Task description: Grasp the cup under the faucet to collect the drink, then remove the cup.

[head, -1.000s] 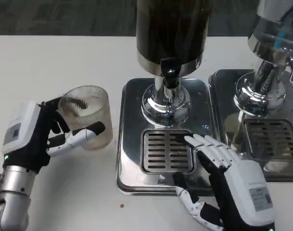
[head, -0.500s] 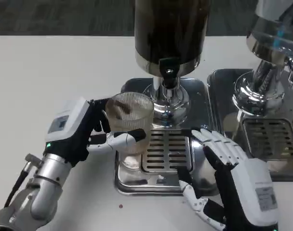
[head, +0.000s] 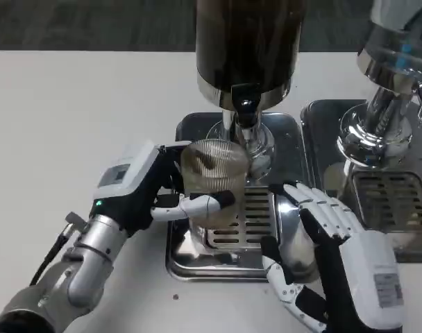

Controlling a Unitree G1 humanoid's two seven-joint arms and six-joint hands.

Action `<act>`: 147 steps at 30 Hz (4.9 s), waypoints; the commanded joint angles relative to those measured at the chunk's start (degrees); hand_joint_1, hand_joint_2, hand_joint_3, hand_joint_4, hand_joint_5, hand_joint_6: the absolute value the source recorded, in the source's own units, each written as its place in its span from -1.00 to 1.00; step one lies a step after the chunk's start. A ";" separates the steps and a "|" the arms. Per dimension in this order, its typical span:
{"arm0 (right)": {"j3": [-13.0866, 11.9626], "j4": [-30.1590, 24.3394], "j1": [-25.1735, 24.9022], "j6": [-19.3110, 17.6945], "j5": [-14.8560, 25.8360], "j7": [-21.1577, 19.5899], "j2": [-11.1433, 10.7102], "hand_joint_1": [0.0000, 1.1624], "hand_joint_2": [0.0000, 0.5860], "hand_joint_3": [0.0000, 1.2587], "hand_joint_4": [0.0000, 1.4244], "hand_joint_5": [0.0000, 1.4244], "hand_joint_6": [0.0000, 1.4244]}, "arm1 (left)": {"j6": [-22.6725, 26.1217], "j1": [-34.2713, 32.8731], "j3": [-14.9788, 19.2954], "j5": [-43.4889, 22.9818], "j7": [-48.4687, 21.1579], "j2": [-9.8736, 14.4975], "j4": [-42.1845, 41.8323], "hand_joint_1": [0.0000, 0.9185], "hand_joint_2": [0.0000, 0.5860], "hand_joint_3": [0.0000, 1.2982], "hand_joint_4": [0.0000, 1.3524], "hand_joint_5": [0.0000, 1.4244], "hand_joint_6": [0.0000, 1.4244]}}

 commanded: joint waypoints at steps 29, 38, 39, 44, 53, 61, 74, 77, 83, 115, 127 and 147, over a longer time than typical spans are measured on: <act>-0.51 0.00 0.90 0.24 1.35 -0.03 1.97 -0.27 0.57 -0.53 -0.67 -0.66 -0.66 | -1.60 0.48 -0.53 -2.04 -8.46 1.50 -6.60 -0.93 -0.70 -0.81 -0.72 -0.55 -0.66; -0.27 1.00 -0.43 -0.34 1.89 0.01 1.79 -0.27 0.57 -0.53 -0.67 -0.65 -0.65 | -0.92 4.83 2.48 -4.19 -10.74 4.45 -13.96 -0.96 -0.75 -0.82 -0.79 -0.64 -0.71; -0.30 1.11 -0.59 -0.40 1.98 -0.06 1.77 -0.27 0.57 -0.53 -0.67 -0.65 -0.65 | -1.23 5.89 3.31 -4.97 -11.06 5.33 -15.42 -0.98 -0.75 -0.81 -0.79 -0.65 -0.70; -0.47 1.65 -1.21 -0.66 2.75 -0.15 1.70 -0.27 0.57 -0.53 -0.67 -0.65 -0.65 | -3.48 11.19 8.36 -10.37 -14.35 9.63 -22.92 -1.00 -0.63 -0.73 -0.71 -0.62 -0.67; -0.55 3.45 -2.77 -1.49 3.85 -0.35 1.85 -0.27 0.57 -0.53 -0.66 -0.65 -0.67 | -5.77 12.67 16.01 -39.96 -40.32 15.01 -30.69 -1.00 -0.59 -0.58 -0.60 -0.59 -0.65; -0.75 5.12 -3.97 -1.98 4.81 -0.56 2.09 -0.27 0.57 -0.53 -0.65 -0.65 -0.67 | 12.11 5.94 22.87 -66.02 -72.05 14.52 -34.96 -1.00 -0.68 -0.50 -0.60 -0.61 -0.69; -1.23 6.32 -4.08 -1.88 6.20 -1.14 2.97 -0.27 0.57 -0.53 -0.65 -0.65 -0.70 | 42.37 -4.50 25.93 -72.82 -91.45 9.59 -36.69 -1.00 -0.68 -0.72 -0.78 -0.73 -0.79; -1.30 6.50 -4.01 -1.82 6.41 -1.30 3.24 -0.27 0.57 -0.53 -0.65 -0.65 -0.70 | 43.88 -5.39 25.72 -71.65 -92.11 7.93 -36.35 -1.00 -0.68 -0.73 -0.80 -0.75 -0.80; -1.37 6.71 -3.62 -1.77 6.55 -1.73 3.83 -0.27 0.57 -0.52 -0.64 -0.65 -0.70 | 42.70 -6.78 25.84 -67.63 -90.92 4.29 -34.49 -1.00 -0.68 -0.75 -0.84 -0.78 -0.84; -1.95 7.39 -2.62 -1.92 7.66 -2.45 5.04 -0.27 0.57 -0.51 -0.63 -0.64 -0.70 | 19.90 -8.40 22.60 -50.17 -92.23 -1.03 -19.26 -1.00 -0.71 -0.68 -0.77 -0.75 -0.89; -1.73 6.99 -2.26 -1.69 7.82 -1.92 5.05 -0.27 0.57 -0.51 -0.63 -0.65 -0.72 | 0.68 -7.19 19.35 -42.42 -86.53 0.91 -15.99 -1.00 -0.70 -0.71 -0.83 -0.82 -0.94; -3.77 8.18 -3.38 -6.30 17.66 4.75 3.79 -0.20 -0.06 -0.74 -0.81 -0.75 -0.76 | -9.22 -6.62 15.28 -39.32 -80.57 2.10 -14.18 -1.00 -0.69 -0.75 -0.90 -0.90 -0.99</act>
